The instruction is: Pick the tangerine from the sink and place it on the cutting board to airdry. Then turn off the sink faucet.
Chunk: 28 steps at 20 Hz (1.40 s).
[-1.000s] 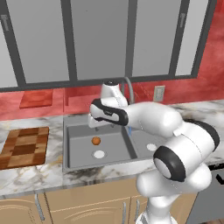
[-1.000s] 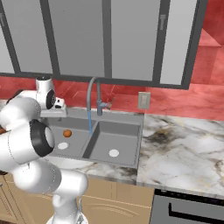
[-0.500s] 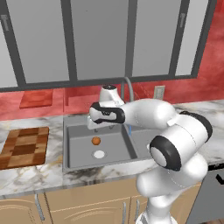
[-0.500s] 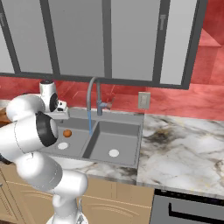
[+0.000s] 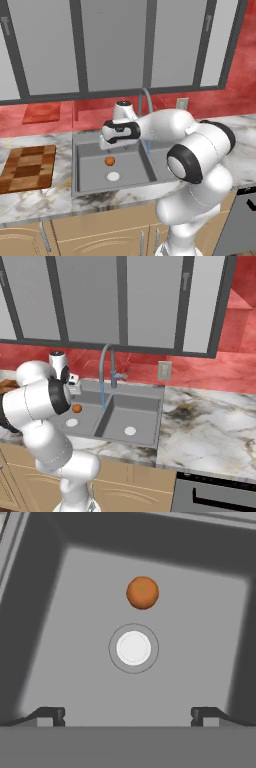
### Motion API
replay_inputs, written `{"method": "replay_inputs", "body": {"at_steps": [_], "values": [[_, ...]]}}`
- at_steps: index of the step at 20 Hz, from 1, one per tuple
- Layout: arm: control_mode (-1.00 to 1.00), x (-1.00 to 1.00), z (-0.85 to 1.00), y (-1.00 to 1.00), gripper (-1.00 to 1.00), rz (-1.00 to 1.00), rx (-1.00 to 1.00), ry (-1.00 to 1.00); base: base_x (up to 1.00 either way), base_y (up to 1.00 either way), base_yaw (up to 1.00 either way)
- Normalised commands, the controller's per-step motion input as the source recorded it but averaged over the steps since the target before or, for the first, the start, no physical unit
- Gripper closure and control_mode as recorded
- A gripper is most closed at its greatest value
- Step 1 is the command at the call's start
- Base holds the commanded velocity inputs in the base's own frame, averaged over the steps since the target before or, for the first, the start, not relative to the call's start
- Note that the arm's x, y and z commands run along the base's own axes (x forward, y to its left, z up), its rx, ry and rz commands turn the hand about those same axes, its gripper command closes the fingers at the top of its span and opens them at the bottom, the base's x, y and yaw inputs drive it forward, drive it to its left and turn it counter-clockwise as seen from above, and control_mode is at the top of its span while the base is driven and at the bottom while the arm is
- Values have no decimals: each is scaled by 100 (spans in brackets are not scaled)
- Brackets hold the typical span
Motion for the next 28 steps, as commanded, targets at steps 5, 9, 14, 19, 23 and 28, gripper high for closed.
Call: {"method": "replay_inputs", "body": {"at_steps": [5, 9, 14, 19, 23, 28], "values": [[-100, 14, -23, 0, -100, -3, 0, 0, 0, 0, 0], [-100, 13, -19, 0, -100, -5, 0, 0, 0, 0, 0], [-100, 20, -20, 1, -100, -6, 0, 0, 0, 0, 0], [-100, 22, -16, 0, -100, -6, 0, 0, 0, 0, 0], [-100, 24, -10, 5, -100, -5, 0, 0, 0, 0, 0], [-100, 25, -9, 9, -100, -5, 0, 0, 0, 0, 0]]}}
